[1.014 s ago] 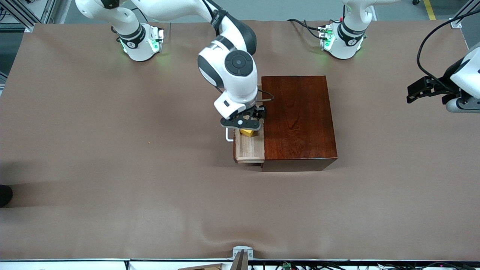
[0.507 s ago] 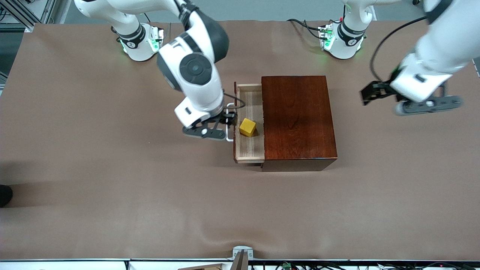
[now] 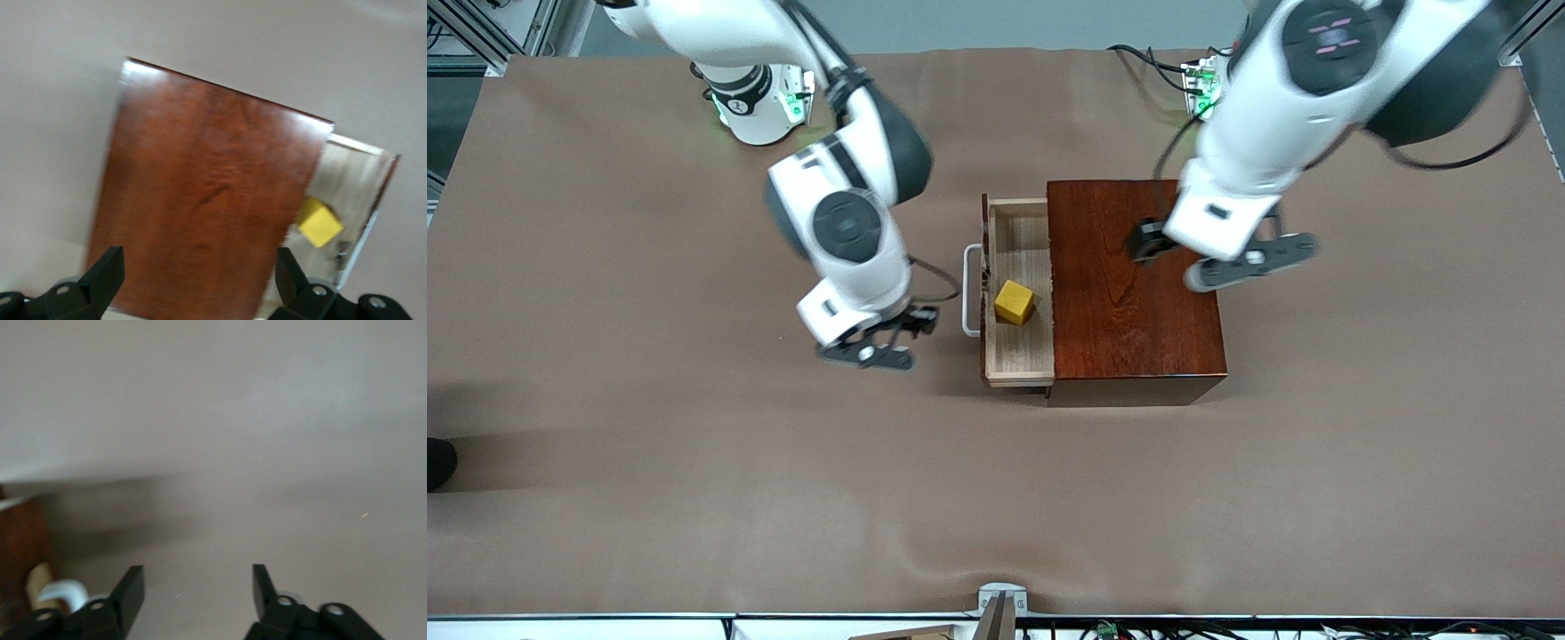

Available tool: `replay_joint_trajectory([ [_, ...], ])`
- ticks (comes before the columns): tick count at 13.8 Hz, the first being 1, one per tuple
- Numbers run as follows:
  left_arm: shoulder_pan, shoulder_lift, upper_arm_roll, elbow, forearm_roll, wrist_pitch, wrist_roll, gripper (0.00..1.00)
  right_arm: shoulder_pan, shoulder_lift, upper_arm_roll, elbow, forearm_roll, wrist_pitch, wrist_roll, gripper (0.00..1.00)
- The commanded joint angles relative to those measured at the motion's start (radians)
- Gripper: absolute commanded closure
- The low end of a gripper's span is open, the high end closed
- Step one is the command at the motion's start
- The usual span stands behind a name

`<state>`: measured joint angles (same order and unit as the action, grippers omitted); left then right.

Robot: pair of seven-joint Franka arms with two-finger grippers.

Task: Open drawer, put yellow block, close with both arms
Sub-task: 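Withdraw the right gripper while the left gripper moves toward the drawer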

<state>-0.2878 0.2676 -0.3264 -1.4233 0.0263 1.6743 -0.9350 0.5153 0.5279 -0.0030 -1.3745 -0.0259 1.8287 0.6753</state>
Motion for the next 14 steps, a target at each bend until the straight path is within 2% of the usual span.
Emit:
replay_joint_trajectory([
  [1, -0.059, 0.067, 0.004, 0.043, -0.002, 0.079, -0.154, 0.0, -0.116, -0.051, 0.021, -0.018, -0.014, -0.034, -0.107, 0.0],
  [6, -0.154, 0.137, 0.012, 0.044, 0.0, 0.208, -0.408, 0.0, -0.302, -0.114, 0.021, -0.002, -0.015, -0.094, -0.385, 0.0],
  [10, -0.24, 0.183, 0.016, 0.046, 0.007, 0.231, -0.698, 0.0, -0.426, -0.202, 0.021, -0.001, -0.016, -0.176, -0.586, 0.0],
  [14, -0.326, 0.261, 0.02, 0.046, 0.03, 0.287, -1.016, 0.0, -0.497, -0.301, 0.021, -0.011, -0.012, -0.278, -0.646, 0.0],
])
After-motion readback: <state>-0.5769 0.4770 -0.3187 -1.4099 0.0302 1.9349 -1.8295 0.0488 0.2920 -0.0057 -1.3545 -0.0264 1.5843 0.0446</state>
